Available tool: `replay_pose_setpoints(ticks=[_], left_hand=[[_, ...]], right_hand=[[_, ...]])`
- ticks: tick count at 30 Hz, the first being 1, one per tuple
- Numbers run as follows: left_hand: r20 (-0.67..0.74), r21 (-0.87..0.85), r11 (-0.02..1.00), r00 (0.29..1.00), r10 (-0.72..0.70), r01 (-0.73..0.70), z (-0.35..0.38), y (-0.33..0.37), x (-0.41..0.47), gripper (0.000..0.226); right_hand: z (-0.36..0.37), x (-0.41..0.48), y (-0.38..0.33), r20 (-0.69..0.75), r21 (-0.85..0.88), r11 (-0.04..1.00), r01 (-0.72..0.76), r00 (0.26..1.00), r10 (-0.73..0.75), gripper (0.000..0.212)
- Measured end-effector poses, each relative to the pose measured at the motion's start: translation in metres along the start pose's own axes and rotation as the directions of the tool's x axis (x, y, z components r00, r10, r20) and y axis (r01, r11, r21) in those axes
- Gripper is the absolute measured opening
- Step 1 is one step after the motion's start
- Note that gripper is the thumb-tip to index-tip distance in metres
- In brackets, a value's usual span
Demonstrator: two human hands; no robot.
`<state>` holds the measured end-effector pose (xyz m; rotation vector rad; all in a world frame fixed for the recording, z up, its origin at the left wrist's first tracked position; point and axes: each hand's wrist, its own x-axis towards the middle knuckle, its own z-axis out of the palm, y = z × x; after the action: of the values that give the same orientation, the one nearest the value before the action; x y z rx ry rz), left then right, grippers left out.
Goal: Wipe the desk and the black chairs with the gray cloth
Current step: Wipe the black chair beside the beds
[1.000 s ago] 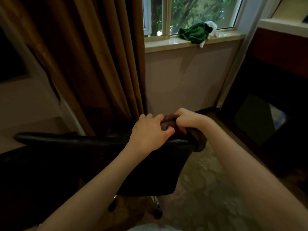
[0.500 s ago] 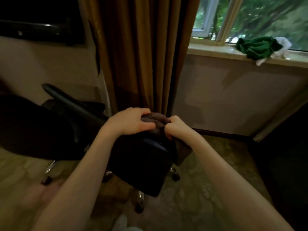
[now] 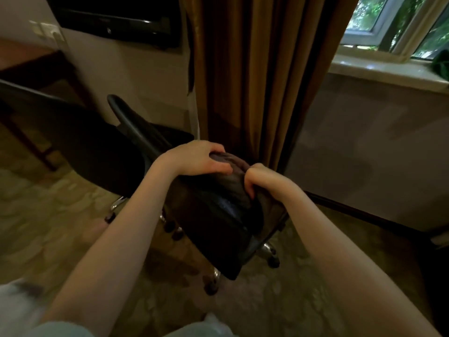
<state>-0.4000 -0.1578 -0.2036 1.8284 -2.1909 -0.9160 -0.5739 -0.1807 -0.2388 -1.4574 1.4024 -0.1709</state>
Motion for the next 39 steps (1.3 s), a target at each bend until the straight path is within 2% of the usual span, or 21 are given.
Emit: replay_pose_setpoints(ticks=[7,11,15,17,19,22,23,24,26,28,30,33,34,36,39], left_hand=[[0.012,0.014,0.998,0.998,-0.064,0.064,-0.002,-0.005,0.007,0.027],[-0.002,0.022,0.992,0.992,-0.124,0.124,-0.002,0.001,0.011,0.02],[-0.031,0.05,0.974,0.975,-0.22,0.221,0.001,0.009,0.017,0.02],[-0.112,0.116,0.959,0.962,-0.247,0.26,0.002,0.012,0.018,0.02],[-0.288,0.217,0.929,0.929,-0.232,0.299,0.006,0.016,0.019,0.031],[-0.522,0.253,0.886,0.826,-0.214,0.389,0.02,0.028,0.017,0.063],[-0.593,0.23,0.878,0.776,-0.215,0.419,0.026,0.034,0.017,0.065],[-0.676,0.171,0.878,0.701,-0.225,0.447,0.034,0.04,0.015,0.06],[-0.819,-0.026,0.901,0.508,-0.268,0.433,0.044,0.05,0.016,0.041],[-0.863,-0.235,0.872,0.321,-0.39,0.429,0.055,0.057,0.012,0.029],[-0.85,-0.392,0.827,0.185,-0.493,0.402,0.059,0.056,0.01,0.029],[-0.817,-0.556,0.784,-0.009,-0.576,0.277,0.057,0.056,0.005,0.028],[-0.795,-0.598,0.769,-0.047,-0.604,0.225,0.056,0.057,0.005,0.026],[-0.744,-0.668,0.732,-0.08,-0.663,0.135,0.056,0.057,0.005,0.024],[-0.73,-0.683,0.729,-0.108,-0.675,0.056,0.056,0.05,0.004,0.023]], right_hand=[[-0.004,0.027,0.001,0.165,0.036,0.999,-0.015,0.986,0.009,0.019],[-0.006,0.037,0.004,0.237,0.035,0.999,-0.005,0.972,-0.003,0.019],[-0.013,0.042,0.011,0.323,0.101,0.994,0.038,0.944,-0.069,0.017],[-0.017,0.043,0.014,0.343,0.14,0.988,0.069,0.932,-0.113,0.02],[-0.021,0.039,0.015,0.332,0.171,0.981,0.096,0.932,-0.149,0.024],[-0.028,0.037,0.021,0.323,0.175,0.97,0.169,0.921,-0.219,0.023],[-0.031,0.036,0.023,0.337,0.186,0.963,0.196,0.908,-0.25,0.024],[-0.033,0.035,0.024,0.367,0.204,0.955,0.218,0.887,-0.28,0.029],[-0.037,0.032,0.027,0.398,0.254,0.938,0.238,0.858,-0.325,0.038],[-0.036,0.027,0.029,0.408,0.305,0.91,0.28,0.825,-0.391,0.04],[-0.032,0.027,0.03,0.372,0.361,0.861,0.358,0.791,-0.485,0.035],[-0.02,0.026,0.023,0.302,0.341,0.732,0.589,0.669,-0.679,0.028],[-0.014,0.026,0.022,0.279,0.295,0.677,0.674,0.617,-0.736,0.026],[-0.005,0.027,0.02,0.235,0.197,0.586,0.786,0.543,-0.806,0.024],[0.005,0.037,0.01,0.185,0.124,0.514,0.849,0.489,-0.852,0.025]])
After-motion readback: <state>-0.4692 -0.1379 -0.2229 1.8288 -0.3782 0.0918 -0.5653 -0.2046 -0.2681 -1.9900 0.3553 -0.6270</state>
